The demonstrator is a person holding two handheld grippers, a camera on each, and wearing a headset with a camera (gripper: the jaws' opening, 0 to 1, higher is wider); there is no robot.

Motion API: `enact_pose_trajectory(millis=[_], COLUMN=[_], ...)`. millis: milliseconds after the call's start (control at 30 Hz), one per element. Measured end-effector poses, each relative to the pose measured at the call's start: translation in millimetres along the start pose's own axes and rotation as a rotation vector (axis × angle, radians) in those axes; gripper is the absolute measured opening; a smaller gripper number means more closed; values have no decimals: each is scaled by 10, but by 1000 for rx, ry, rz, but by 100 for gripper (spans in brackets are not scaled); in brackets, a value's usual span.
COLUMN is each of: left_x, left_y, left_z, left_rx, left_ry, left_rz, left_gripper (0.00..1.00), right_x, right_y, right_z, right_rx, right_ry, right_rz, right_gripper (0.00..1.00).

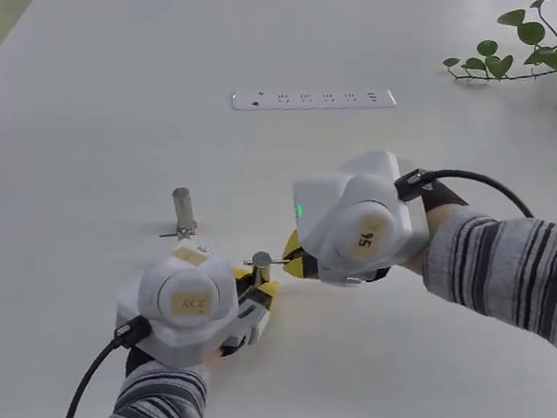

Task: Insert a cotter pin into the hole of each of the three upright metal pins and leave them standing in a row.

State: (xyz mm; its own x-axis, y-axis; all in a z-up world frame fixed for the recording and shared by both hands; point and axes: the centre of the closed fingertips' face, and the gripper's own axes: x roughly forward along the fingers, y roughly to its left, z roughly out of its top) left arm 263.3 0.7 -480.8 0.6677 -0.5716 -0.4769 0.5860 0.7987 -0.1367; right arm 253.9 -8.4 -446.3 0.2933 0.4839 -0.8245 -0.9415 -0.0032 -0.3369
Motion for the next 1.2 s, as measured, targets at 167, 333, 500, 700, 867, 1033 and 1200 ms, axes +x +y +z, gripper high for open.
enact_pose_trajectory(millis=[167,333,500,700,867,1033,1200], left_x=[7,12,17,16,18,17,19], left_y=[2,6,8,7,5,1,5], left_z=[-5,-13,-12,-11,-13,-12,-15], left_rx=[-15,-22,-44,-61,-64,-62,-62], left_ry=[4,6,12,12,17,20,20], left_rz=[7,10,19,18,23,20,22], left_gripper=[11,11,11,11,11,11,11], right_x=[26,50,61,42,10,-7,-6], right_y=[-10,-7,-10,2,-5,-16,-16], right_z=[37,77,70,81,79,62,72], right_rx=[-5,-4,-6,21,36,34,45], right_ry=[-4,-9,-7,-23,-25,-22,-27], right_rz=[3,3,9,18,9,-1,-1], right_gripper=[0,0,0,0,1,0,0])
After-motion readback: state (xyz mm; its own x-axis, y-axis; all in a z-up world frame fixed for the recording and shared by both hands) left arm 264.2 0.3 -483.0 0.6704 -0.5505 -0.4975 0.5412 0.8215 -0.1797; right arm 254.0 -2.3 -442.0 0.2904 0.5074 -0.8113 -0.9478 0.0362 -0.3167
